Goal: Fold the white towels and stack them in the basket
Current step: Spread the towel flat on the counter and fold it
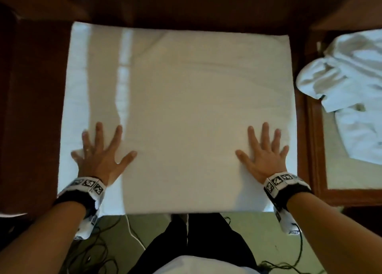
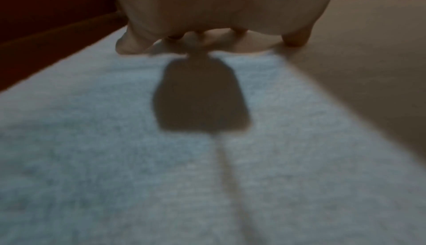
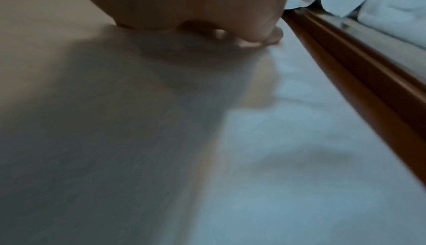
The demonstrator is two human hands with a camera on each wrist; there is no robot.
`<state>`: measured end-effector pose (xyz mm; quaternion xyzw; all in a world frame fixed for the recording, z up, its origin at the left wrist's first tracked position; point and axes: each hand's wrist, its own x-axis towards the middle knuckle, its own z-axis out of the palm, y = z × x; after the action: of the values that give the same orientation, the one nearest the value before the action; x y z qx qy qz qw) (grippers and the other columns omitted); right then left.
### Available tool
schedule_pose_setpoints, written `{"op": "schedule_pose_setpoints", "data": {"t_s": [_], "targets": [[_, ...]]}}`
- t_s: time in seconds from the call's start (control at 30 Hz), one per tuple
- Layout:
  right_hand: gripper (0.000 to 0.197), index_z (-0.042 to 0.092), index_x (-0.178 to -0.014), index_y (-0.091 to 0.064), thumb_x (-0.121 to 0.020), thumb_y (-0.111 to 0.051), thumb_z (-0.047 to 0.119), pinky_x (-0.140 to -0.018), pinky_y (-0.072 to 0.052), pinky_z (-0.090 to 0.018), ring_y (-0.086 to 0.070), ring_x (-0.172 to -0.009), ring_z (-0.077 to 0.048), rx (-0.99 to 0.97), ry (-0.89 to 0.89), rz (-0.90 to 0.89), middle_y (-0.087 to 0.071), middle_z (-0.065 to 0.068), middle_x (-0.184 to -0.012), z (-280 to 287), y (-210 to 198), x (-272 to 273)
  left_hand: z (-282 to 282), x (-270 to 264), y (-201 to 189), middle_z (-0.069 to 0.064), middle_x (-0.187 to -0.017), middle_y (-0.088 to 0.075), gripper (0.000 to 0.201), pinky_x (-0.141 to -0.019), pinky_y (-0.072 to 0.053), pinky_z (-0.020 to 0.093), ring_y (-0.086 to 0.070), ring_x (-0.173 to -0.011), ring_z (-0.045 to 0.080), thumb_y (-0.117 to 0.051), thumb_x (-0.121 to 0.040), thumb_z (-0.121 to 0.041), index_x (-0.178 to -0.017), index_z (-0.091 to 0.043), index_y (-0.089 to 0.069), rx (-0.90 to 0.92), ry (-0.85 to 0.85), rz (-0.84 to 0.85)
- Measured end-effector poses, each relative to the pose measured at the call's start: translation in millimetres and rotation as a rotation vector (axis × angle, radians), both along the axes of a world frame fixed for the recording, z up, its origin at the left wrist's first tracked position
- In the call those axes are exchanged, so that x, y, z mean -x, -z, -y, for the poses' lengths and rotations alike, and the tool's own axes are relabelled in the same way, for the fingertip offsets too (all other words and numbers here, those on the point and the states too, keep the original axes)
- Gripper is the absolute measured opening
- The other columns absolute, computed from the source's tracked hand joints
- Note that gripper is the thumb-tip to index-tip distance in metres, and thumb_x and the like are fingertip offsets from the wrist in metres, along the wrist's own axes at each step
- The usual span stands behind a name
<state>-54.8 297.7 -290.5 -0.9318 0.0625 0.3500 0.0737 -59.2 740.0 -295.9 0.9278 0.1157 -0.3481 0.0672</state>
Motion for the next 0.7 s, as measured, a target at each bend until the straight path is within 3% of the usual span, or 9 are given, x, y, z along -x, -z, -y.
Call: {"op": "schedule_pose_setpoints", "data": {"t_s": [0.2,0.3,0.43,0.57,0.7], "targets": [[0.082,0.048,-0.150,0.016,-0.086,-0.022,0.082,-0.113,0.005,-0.070,0.029,-0.146,-0.035,0.012,-0.009,0.089,0.034,0.008,-0.158,3,15,-74,-6,-73,11,-0.010,-0.162,0.030,0.094,-0.110,-0.012,0.078,0.017,-0.152,0.037,-0.024,-0.071,-0.096,-0.146,-0.060,0.019,-0.044,0.038,0.048],[0.082,0.045,-0.154,0.010,-0.089,-0.028,0.078,-0.115,0.007,-0.067,0.026,-0.147,-0.036,0.009,0.015,0.097,0.027,0.004,-0.162,-2,13,-97,-5,-99,4,-0.011,-0.164,0.025,0.096,-0.113,-0.012,0.074,0.013,-0.153,0.035,-0.032,-0.073,-0.093,-0.150,-0.057,0.011,-0.007,0.056,0.053],[0.078,0.041,-0.155,0.007,-0.093,-0.027,0.073,-0.117,0.010,-0.062,0.029,-0.146,-0.035,0.014,0.018,0.133,0.026,0.000,-0.162,-10,1,-62,7,-51,-5,-0.011,-0.163,0.028,0.091,-0.116,-0.003,0.071,0.017,-0.153,0.025,-0.037,-0.080,-0.087,-0.153,-0.054,0.007,0.038,0.053,0.050],[0.079,0.049,-0.150,0.018,-0.089,-0.021,0.079,-0.116,0.003,-0.068,0.030,-0.145,-0.037,-0.012,0.016,0.035,0.037,0.006,-0.157,-2,-4,13,24,25,-6,-0.010,-0.158,0.040,0.087,-0.113,-0.003,0.075,0.023,-0.151,0.028,-0.022,-0.077,-0.091,-0.145,-0.061,0.023,0.051,0.030,-0.029],[0.081,0.052,-0.147,0.021,-0.086,-0.024,0.081,-0.112,0.000,-0.073,0.031,-0.144,-0.039,0.012,-0.013,0.017,0.039,0.009,-0.156,7,8,-3,21,5,2,-0.014,-0.150,0.049,0.092,-0.111,-0.008,0.078,0.025,-0.150,0.031,-0.021,-0.070,-0.096,-0.141,-0.063,0.029,0.005,0.024,-0.027]]}}
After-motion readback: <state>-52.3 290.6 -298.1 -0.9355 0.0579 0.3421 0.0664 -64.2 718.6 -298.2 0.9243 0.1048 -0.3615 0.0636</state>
